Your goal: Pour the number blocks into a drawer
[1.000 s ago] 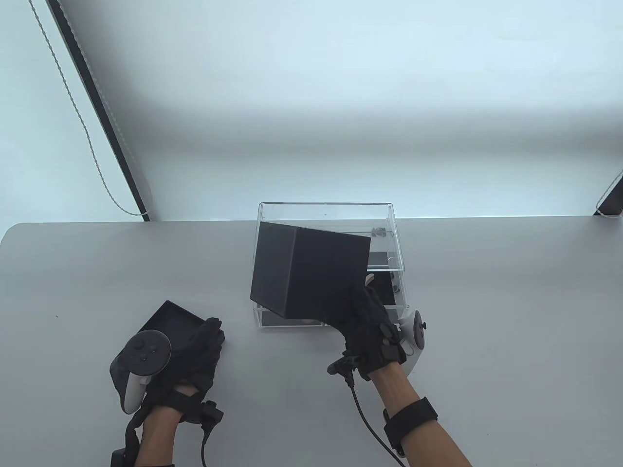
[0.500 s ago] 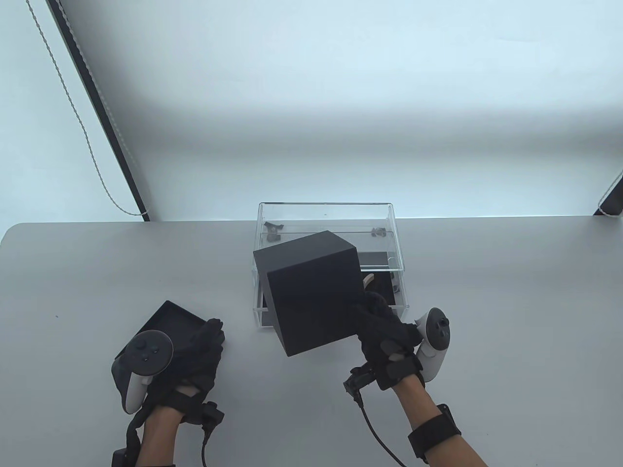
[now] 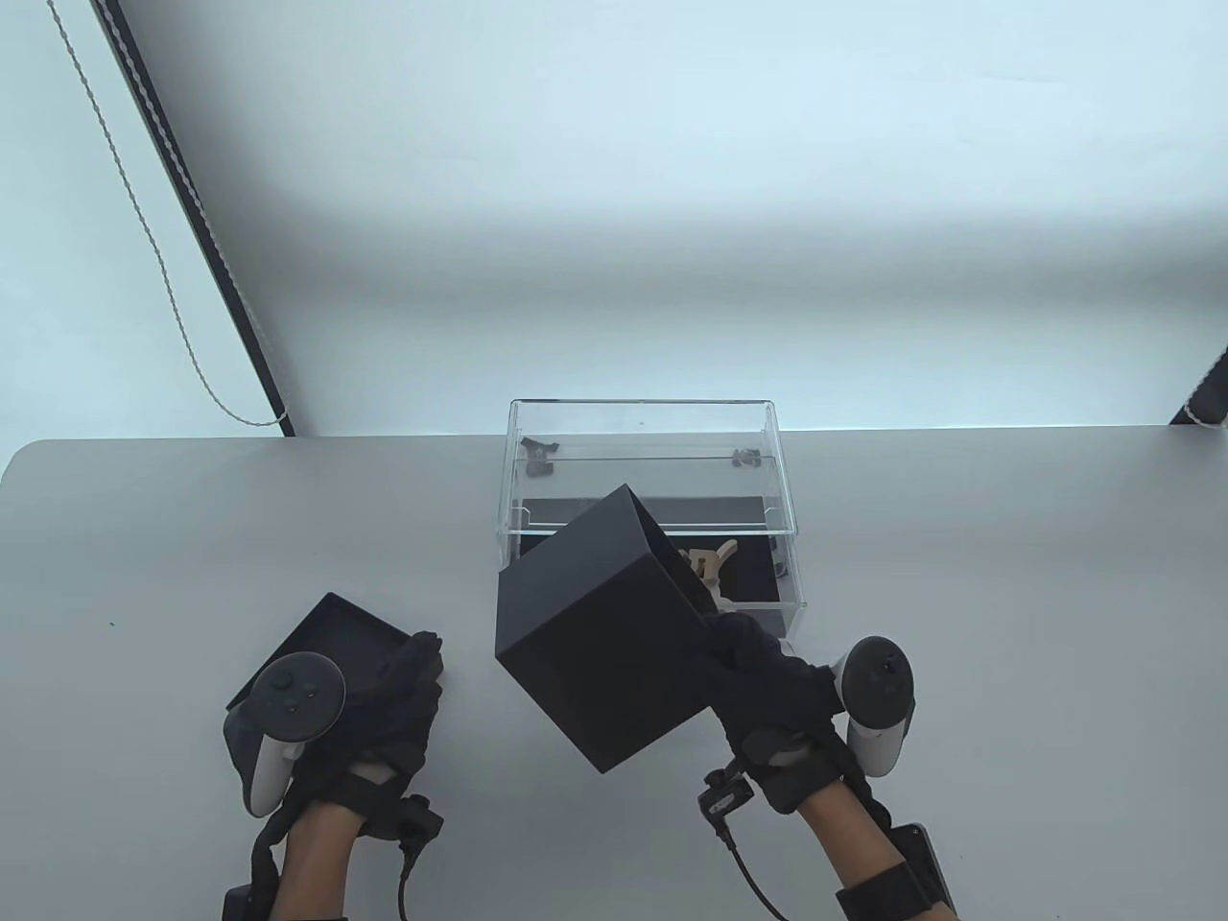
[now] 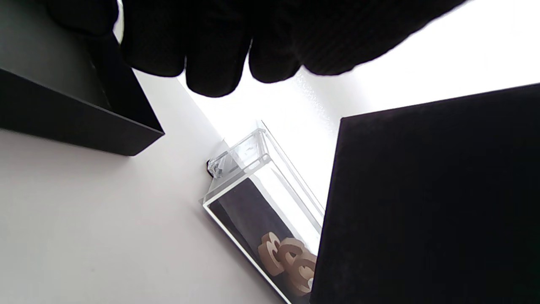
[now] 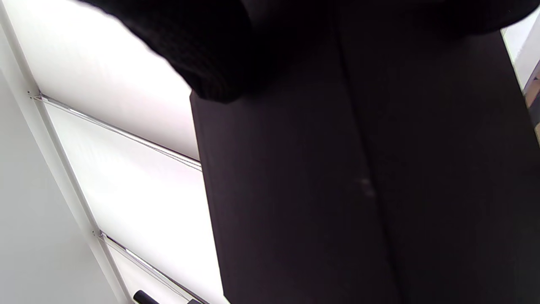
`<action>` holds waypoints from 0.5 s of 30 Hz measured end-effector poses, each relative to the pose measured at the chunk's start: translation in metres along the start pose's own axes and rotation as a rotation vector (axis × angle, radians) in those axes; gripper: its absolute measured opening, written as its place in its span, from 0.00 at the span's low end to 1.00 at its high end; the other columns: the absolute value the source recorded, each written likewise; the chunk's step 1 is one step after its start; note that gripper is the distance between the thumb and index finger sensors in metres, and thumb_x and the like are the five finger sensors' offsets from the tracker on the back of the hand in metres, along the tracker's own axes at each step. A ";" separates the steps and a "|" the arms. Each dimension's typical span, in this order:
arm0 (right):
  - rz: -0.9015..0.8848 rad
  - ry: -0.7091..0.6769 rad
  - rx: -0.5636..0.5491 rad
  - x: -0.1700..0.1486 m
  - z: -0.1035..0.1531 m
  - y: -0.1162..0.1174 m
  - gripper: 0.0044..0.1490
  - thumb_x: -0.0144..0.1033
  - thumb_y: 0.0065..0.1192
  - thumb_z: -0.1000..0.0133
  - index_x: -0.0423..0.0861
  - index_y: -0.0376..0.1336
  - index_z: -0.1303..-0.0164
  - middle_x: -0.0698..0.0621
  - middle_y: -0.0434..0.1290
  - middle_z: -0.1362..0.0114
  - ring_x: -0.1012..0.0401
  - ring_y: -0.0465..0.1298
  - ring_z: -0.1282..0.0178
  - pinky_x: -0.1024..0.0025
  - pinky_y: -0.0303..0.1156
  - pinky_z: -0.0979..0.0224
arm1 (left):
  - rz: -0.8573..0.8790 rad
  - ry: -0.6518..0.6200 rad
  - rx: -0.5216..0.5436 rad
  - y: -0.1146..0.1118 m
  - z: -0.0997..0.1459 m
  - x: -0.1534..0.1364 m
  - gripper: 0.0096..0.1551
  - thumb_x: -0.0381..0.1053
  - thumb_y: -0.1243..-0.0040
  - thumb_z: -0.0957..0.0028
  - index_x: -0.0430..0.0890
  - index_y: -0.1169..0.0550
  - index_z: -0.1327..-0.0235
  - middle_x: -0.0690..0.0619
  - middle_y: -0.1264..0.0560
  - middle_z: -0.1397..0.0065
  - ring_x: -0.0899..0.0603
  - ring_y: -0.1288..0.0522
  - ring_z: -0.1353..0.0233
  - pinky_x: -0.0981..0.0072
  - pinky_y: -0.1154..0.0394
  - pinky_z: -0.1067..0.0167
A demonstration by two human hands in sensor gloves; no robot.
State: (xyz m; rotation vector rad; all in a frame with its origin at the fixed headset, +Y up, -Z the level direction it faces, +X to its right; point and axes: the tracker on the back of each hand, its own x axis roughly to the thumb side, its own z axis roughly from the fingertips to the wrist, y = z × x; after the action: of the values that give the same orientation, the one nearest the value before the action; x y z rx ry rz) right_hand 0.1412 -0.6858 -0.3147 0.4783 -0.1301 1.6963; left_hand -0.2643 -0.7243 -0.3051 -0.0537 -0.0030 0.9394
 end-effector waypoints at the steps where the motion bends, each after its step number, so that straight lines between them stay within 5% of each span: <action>1: 0.033 -0.017 0.008 0.002 0.001 0.001 0.29 0.40 0.72 0.52 0.42 0.65 0.44 0.43 0.75 0.41 0.44 0.72 0.38 0.20 0.58 0.33 | -0.002 0.001 -0.001 -0.001 0.000 0.000 0.36 0.56 0.46 0.48 0.48 0.34 0.25 0.38 0.32 0.19 0.27 0.37 0.23 0.27 0.43 0.30; 15: 0.401 -0.199 0.128 0.013 0.017 0.021 0.29 0.39 0.72 0.53 0.43 0.65 0.44 0.43 0.75 0.40 0.44 0.72 0.37 0.20 0.57 0.32 | -0.011 0.009 -0.006 -0.003 0.000 0.000 0.36 0.56 0.46 0.48 0.48 0.34 0.25 0.38 0.32 0.19 0.27 0.37 0.23 0.27 0.43 0.30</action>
State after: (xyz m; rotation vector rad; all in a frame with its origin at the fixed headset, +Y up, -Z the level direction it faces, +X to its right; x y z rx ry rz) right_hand 0.1235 -0.6838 -0.2909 0.7550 -0.2782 2.0541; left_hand -0.2617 -0.7266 -0.3049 -0.0633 0.0019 0.9279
